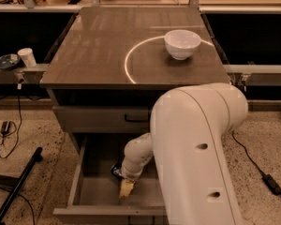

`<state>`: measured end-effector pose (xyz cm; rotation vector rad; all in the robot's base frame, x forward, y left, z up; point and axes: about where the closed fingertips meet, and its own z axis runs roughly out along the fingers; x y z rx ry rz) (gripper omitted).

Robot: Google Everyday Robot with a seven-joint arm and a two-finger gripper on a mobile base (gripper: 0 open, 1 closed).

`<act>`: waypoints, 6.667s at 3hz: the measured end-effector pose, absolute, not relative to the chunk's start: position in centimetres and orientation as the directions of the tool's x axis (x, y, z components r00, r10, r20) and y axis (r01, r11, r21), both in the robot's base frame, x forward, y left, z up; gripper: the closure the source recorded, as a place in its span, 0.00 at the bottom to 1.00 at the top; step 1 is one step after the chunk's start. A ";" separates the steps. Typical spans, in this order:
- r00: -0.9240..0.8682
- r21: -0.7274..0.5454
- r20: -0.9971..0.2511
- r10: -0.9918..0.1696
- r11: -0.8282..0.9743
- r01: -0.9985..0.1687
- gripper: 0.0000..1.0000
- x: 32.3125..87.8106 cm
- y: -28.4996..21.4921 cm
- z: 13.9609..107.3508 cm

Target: Pick pepsi can from middle drawer and place on counter

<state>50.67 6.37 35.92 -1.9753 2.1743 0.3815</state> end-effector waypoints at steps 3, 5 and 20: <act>-0.102 0.069 -0.301 -0.948 0.085 -0.994 0.89 50.7 6.4 35.9; -0.104 0.087 -0.316 -0.943 0.081 -0.993 1.00 50.6 6.5 35.9; 0.050 0.069 -0.446 -0.894 -0.089 -0.994 1.00 53.8 -11.8 36.2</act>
Offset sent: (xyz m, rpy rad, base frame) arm 0.0000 0.0000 0.0000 0.0000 0.0000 0.0000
